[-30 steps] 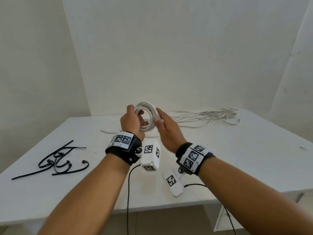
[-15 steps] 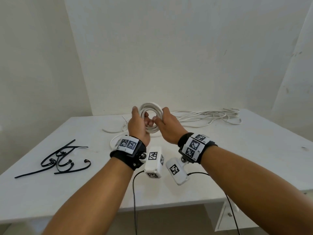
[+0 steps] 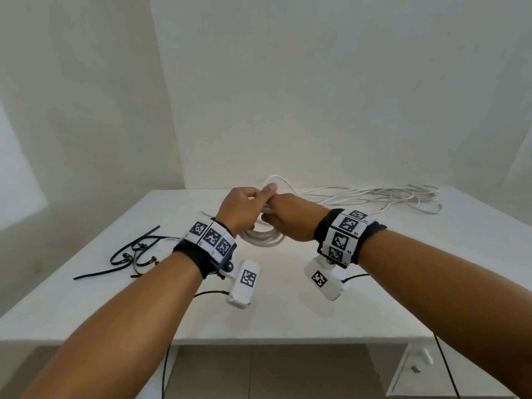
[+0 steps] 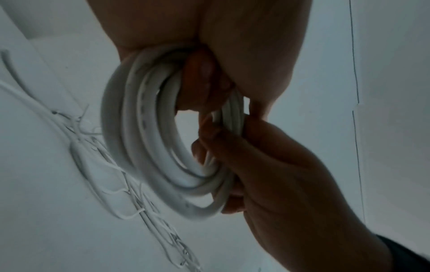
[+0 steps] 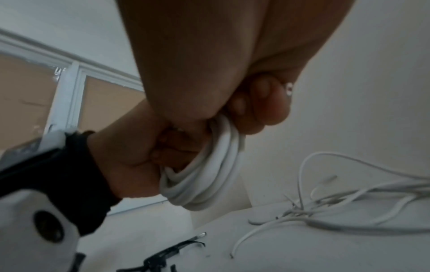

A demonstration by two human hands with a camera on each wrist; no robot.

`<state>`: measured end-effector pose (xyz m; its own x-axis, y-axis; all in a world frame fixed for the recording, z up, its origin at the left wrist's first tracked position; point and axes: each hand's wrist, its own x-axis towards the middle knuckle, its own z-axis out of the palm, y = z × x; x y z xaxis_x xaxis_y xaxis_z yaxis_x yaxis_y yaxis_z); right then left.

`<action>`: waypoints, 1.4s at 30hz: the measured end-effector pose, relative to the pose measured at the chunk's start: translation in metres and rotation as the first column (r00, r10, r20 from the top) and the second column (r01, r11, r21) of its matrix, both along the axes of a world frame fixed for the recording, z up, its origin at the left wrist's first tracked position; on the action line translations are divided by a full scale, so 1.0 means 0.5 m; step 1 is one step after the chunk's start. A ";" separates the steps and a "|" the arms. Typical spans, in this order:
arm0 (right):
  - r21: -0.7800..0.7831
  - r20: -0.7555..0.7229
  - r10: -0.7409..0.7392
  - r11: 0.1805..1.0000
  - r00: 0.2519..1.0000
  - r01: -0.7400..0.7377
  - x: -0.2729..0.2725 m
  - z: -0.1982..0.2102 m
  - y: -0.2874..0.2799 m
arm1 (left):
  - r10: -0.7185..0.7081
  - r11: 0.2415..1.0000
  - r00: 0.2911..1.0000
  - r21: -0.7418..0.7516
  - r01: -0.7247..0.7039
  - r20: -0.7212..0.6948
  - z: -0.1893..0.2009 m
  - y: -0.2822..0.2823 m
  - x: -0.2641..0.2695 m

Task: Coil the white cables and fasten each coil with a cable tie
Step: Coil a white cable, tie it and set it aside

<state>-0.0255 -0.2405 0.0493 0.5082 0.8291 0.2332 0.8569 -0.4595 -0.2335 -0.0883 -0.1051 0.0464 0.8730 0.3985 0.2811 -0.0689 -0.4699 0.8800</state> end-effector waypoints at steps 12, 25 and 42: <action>0.421 0.005 0.004 0.907 1.000 -0.006 -0.077 -0.031 0.167 | 0.361 0.816 0.928 -0.513 -0.267 0.091 0.007 0.155 -0.079; 0.099 -0.362 0.045 0.995 0.931 -0.010 -0.014 -0.089 0.358 | 0.610 0.604 0.792 -0.642 -0.472 -0.009 -0.047 0.398 -0.205; -0.248 -0.172 -0.114 0.966 0.978 0.069 0.030 -0.140 0.533 | 0.660 0.525 0.749 -0.677 -0.516 -0.059 -0.100 0.473 -0.229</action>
<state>-0.0103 0.0260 -0.0207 0.5998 0.7970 -0.0709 0.7613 -0.5957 -0.2560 -0.2028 0.1312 -0.0037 0.3317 0.9363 -0.1154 -0.1746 0.1811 0.9678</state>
